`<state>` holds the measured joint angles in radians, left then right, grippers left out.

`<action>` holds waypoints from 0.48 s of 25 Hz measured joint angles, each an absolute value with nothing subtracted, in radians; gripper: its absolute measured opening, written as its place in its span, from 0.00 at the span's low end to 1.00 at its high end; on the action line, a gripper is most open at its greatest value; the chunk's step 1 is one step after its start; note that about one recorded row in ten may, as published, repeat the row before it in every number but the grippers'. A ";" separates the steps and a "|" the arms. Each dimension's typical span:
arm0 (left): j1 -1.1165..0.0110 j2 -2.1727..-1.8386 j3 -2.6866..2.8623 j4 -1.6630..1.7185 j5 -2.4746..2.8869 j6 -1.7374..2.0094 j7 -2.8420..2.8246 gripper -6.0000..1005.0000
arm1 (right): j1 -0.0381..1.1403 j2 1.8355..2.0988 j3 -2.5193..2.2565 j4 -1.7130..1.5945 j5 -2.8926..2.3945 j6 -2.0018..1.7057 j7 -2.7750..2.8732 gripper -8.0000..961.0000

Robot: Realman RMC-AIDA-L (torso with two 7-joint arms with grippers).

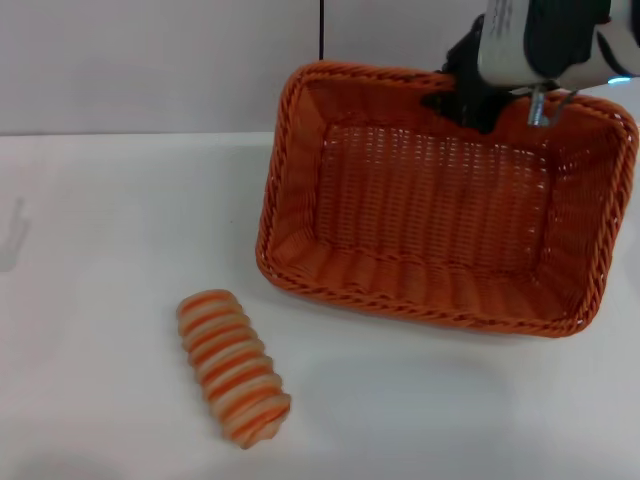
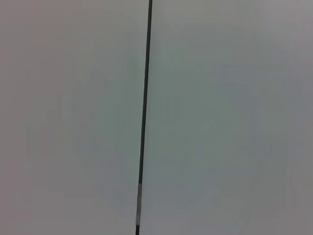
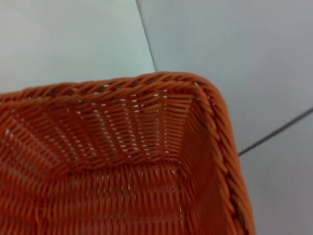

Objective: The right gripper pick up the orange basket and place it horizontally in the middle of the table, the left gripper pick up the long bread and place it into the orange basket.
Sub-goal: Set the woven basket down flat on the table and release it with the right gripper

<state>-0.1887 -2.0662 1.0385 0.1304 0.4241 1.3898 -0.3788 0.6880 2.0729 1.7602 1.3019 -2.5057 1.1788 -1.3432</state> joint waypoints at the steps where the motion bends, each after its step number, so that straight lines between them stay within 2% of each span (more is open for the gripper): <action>1: -0.189 -2.066 1.039 0.130 0.424 1.390 -0.379 0.76 | 0.685 2.074 1.746 1.302 -2.506 1.164 -1.359 0.16; 12: -0.199 -2.066 1.038 0.130 0.422 1.376 -0.373 0.76 | 0.649 2.075 1.596 1.305 -2.434 0.977 -1.463 0.16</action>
